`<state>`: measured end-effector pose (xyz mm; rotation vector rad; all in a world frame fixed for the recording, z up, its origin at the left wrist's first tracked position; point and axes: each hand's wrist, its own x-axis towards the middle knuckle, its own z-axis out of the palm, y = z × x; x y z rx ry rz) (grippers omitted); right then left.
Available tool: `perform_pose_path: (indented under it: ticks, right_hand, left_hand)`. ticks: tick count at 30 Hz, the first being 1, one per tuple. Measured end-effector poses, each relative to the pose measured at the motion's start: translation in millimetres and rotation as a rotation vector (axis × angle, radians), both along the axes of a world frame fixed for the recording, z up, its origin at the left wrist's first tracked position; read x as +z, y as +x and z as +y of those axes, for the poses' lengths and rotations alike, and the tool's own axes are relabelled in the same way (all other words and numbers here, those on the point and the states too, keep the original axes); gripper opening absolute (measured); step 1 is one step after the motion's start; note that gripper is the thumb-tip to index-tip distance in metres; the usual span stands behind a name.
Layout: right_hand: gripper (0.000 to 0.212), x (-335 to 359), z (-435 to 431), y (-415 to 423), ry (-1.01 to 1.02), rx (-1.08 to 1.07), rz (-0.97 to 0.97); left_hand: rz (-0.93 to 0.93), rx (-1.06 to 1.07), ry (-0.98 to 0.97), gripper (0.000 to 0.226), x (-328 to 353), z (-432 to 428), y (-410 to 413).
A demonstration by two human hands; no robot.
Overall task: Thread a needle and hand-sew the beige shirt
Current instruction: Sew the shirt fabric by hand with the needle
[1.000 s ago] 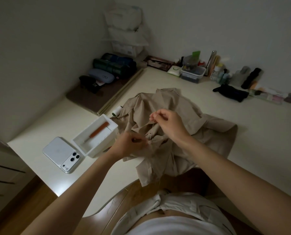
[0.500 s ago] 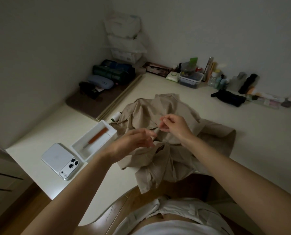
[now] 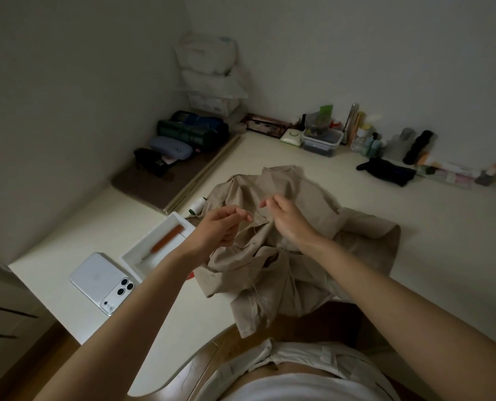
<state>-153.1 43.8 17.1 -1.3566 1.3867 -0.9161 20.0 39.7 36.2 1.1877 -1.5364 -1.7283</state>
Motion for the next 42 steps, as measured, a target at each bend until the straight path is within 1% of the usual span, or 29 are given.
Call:
perform_pose_path:
  ticks: [5, 10, 15, 16, 18, 20, 23, 25, 28, 29, 31, 33, 34, 36, 37, 39, 41, 42]
  right_hand:
    - [0.023, 7, 2, 9, 0.079, 0.15, -0.057]
    - [0.016, 7, 3, 2, 0.065, 0.164, -0.081]
    - [0.028, 9, 4, -1, 0.047, 0.167, -0.058]
    - [0.026, 7, 4, -1, 0.059, 0.168, -0.065]
    - [0.016, 5, 4, -1, 0.087, 0.16, -0.075]
    - [0.01, 7, 4, 0, 0.093, 0.113, -0.075]
    - [0.011, 7, 0, -5, 0.134, -0.044, -0.056]
    - [0.015, 4, -4, -12, 0.205, -0.153, -0.087]
    - [0.018, -6, -9, -25, 0.35, -0.337, -0.212]
    - [0.017, -9, -12, -30, 0.387, -0.388, -0.227]
    - [0.012, -17, -15, -39, 0.44, -0.456, -0.19]
    - [0.004, -23, -16, -44, 0.484, -0.483, -0.122]
    - [0.006, -26, -15, -46, 0.498, -0.488, -0.09]
    - [0.008, -33, -13, -45, 0.475, -0.479, -0.05]
    - [0.006, -33, -11, -42, 0.442, -0.464, -0.028]
    - [0.004, -26, -7, -32, 0.335, -0.399, -0.003]
    - [0.021, -12, -4, -18, 0.228, -0.273, -0.003]
    - [0.028, -4, -2, -12, 0.213, -0.202, -0.046]
  left_hand:
    - [-0.048, -0.001, -0.018, 0.026, 5, -2, -2]
    - [-0.063, 0.02, -0.018, 0.028, 4, -4, 1]
    - [-0.071, 0.045, -0.018, 0.029, 0, -4, 1]
    - [-0.075, 0.049, -0.018, 0.029, 0, -4, 0]
    - [-0.084, 0.059, -0.021, 0.029, 0, -4, -1]
    - [-0.081, 0.074, -0.022, 0.028, -2, -5, -1]
    - [-0.024, 0.108, -0.022, 0.029, -5, -4, 1]
    - [0.047, 0.145, -0.032, 0.029, -5, -3, 2]
    - [0.19, 0.182, -0.061, 0.031, 1, -3, 2]
    - [0.246, 0.206, -0.08, 0.032, 3, -2, 1]
    - [0.353, 0.264, -0.118, 0.036, 9, 0, -1]
    - [0.412, 0.298, -0.146, 0.039, 15, 3, -5]
    - [0.423, 0.304, -0.156, 0.04, 16, 3, -6]
    - [0.391, 0.291, -0.167, 0.035, 17, 3, -8]
    - [0.337, 0.27, -0.173, 0.032, 16, 2, -8]
    - [0.161, 0.225, -0.195, 0.027, 15, 1, -11]
    - [-0.008, 0.182, -0.202, 0.027, 12, 0, -15]
    - [-0.071, 0.161, -0.201, 0.027, 11, -1, -16]
